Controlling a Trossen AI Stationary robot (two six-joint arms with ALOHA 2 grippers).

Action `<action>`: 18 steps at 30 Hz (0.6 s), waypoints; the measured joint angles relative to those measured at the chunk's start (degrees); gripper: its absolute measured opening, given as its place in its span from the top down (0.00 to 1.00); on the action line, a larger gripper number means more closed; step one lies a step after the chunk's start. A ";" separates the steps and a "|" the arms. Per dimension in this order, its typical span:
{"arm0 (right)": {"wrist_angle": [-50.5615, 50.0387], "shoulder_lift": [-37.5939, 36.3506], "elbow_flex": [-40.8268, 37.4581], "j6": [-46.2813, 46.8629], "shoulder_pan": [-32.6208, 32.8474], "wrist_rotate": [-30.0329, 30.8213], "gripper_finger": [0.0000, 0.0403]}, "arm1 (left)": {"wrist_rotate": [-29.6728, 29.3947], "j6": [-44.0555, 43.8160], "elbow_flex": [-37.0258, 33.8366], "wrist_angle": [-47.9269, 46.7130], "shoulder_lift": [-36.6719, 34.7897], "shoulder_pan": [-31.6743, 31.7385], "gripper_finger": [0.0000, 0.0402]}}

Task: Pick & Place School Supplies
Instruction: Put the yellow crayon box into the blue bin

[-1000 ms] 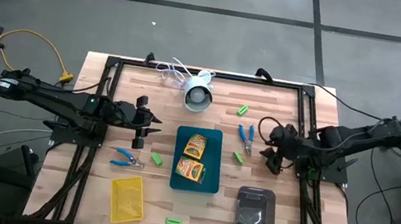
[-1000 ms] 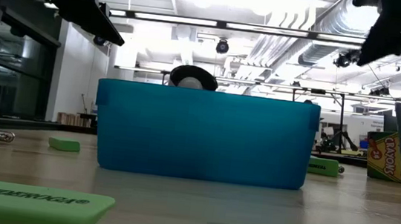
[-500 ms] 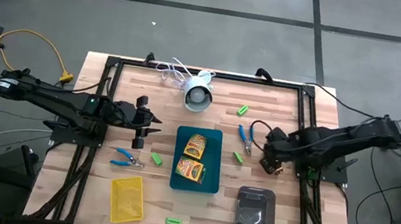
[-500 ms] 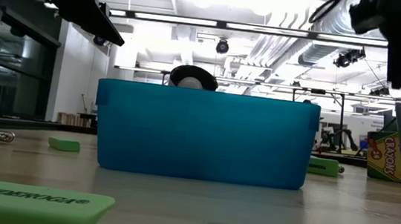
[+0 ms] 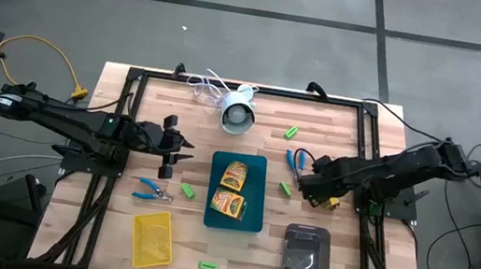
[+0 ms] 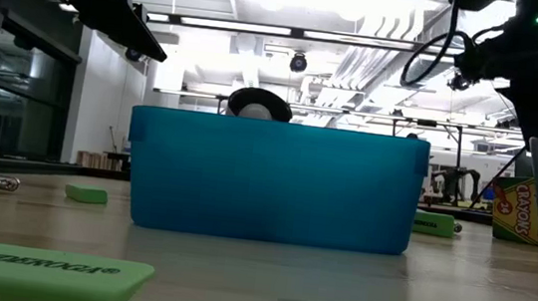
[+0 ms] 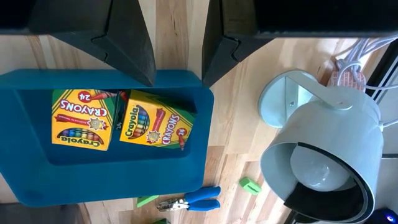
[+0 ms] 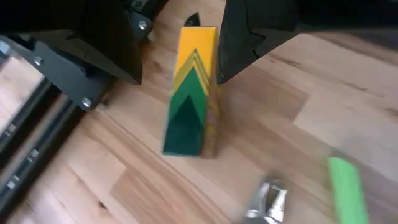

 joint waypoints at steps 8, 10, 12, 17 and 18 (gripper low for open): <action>0.58 0.02 0.00 2.18 0.02 -2.09 0.51 | 0.00 0.00 0.00 0.01 0.00 0.00 0.69; 1.38 0.02 -0.40 2.18 0.02 -2.54 0.51 | 0.00 0.00 0.00 0.01 0.00 0.00 0.69; 2.19 0.00 -1.38 2.17 0.14 -2.87 0.51 | 0.00 0.00 0.00 0.00 0.00 0.00 0.69; 5.10 -0.43 -3.99 2.22 0.17 -3.48 0.51 | 0.00 0.00 0.00 0.01 0.00 0.00 0.69; 5.72 -0.41 -4.55 2.22 0.17 -3.74 0.51 | 0.00 0.00 0.00 0.01 0.00 0.00 0.69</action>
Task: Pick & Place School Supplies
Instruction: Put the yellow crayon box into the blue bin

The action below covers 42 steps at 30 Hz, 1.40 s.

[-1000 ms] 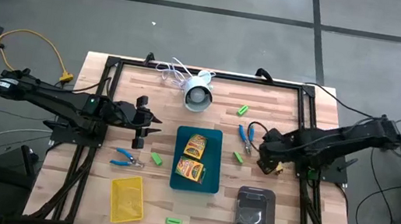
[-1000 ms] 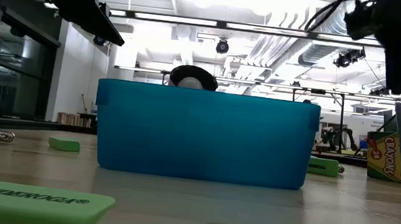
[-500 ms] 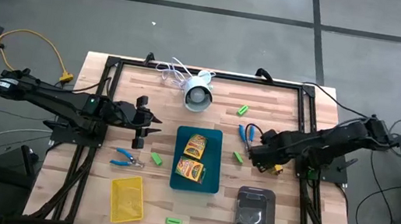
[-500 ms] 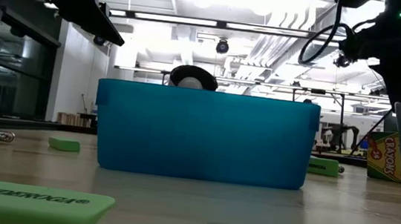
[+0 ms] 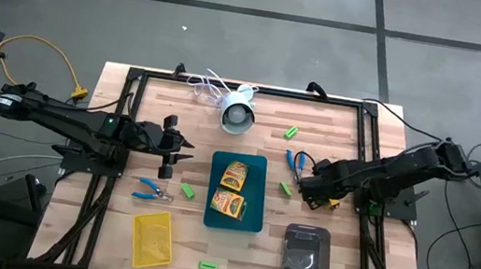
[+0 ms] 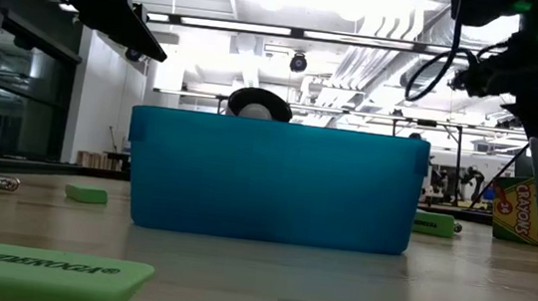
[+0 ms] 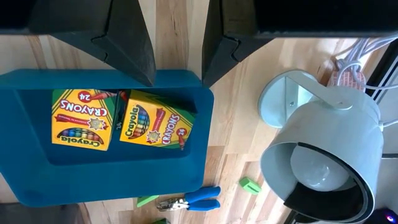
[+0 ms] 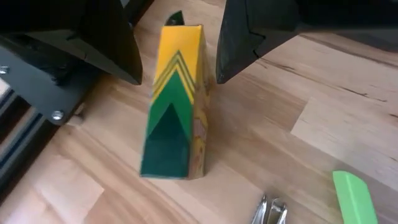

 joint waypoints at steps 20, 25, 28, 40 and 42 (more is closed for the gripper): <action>7.79 0.00 -6.73 1.28 0.02 -0.69 0.51 | 0.00 0.01 0.00 -0.01 0.00 0.01 0.69; 10.59 0.00 -6.71 0.97 0.00 -0.69 0.51 | 0.00 0.00 0.00 0.00 0.00 0.02 0.69; 10.33 0.00 -6.71 0.90 0.02 -0.69 0.51 | 0.00 0.00 0.00 -0.01 0.00 0.00 0.69; 10.03 0.00 -6.71 0.94 1.61 -0.95 0.51 | 0.00 0.00 0.00 0.00 0.00 0.00 0.69; 9.98 0.00 -6.71 0.71 3.42 -2.46 0.51 | 0.01 0.02 0.00 -0.02 -0.01 0.02 0.69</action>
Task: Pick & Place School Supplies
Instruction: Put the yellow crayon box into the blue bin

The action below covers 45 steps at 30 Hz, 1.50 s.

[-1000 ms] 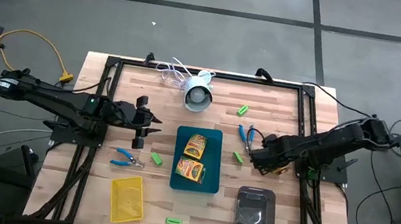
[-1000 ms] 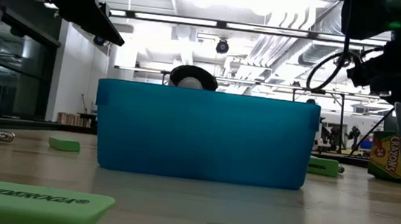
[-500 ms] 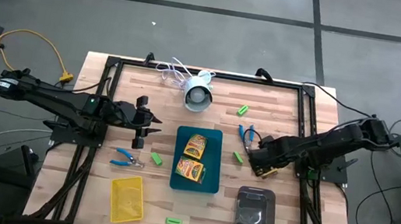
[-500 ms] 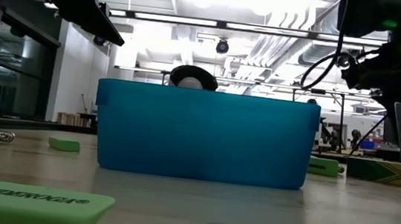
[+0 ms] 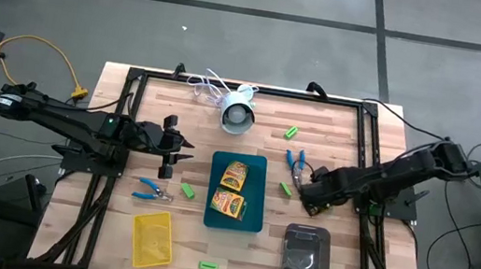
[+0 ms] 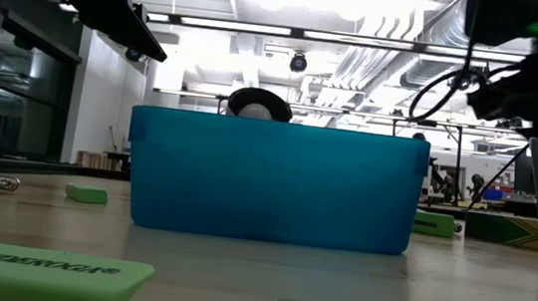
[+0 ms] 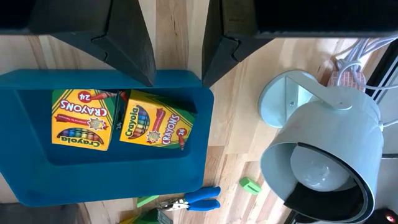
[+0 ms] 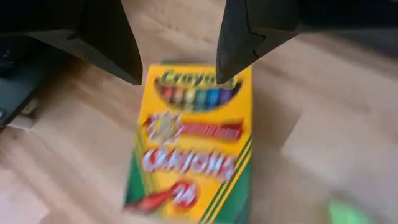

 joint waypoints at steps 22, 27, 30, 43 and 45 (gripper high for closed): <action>-4.02 0.02 0.09 -14.38 27.52 12.67 0.51 | 0.00 -0.02 0.00 0.01 0.01 0.00 0.69; -3.84 0.04 -1.68 -11.96 32.51 14.32 0.51 | 0.01 -0.02 0.00 0.00 0.01 -0.01 0.69; -3.78 0.04 -3.03 -10.68 35.17 15.18 0.51 | 0.01 -0.02 0.00 0.00 0.01 0.00 0.69; 3.35 0.04 -9.27 -5.23 43.75 20.46 0.51 | 0.00 -0.02 0.00 0.02 0.01 -0.01 0.69; 5.00 0.04 -10.14 -5.19 44.38 20.88 0.51 | -0.01 -0.02 0.00 0.02 0.01 0.00 0.69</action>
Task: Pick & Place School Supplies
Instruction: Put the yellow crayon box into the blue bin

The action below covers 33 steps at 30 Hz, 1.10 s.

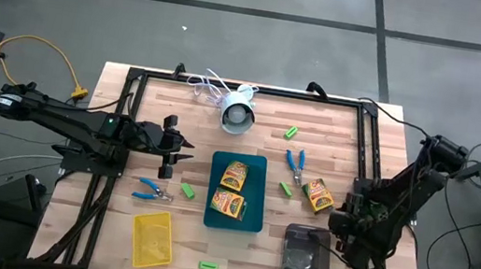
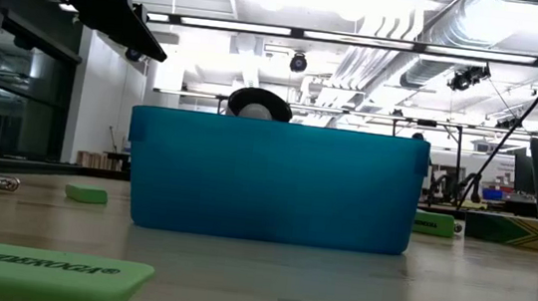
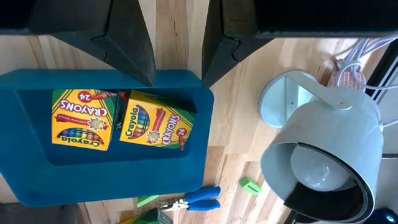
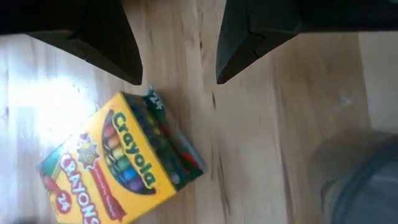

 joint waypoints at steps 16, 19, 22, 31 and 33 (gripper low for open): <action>5.87 0.00 -2.56 -8.14 0.72 3.85 0.54 | 0.01 0.02 0.00 -0.02 0.00 -0.02 0.69; 6.96 0.00 -2.73 -9.69 0.70 3.56 0.59 | -0.01 0.01 0.00 0.01 0.00 0.00 0.69; 7.07 0.00 -2.73 -10.00 0.72 3.17 0.64 | 0.01 0.00 0.00 0.00 0.00 -0.01 0.69; 6.76 0.00 -2.73 -11.24 0.70 1.98 0.70 | 0.01 0.01 0.00 0.00 0.00 -0.01 0.69; 6.76 0.00 -2.72 -11.26 0.70 2.19 0.70 | 0.00 0.00 0.00 0.00 0.00 0.00 0.69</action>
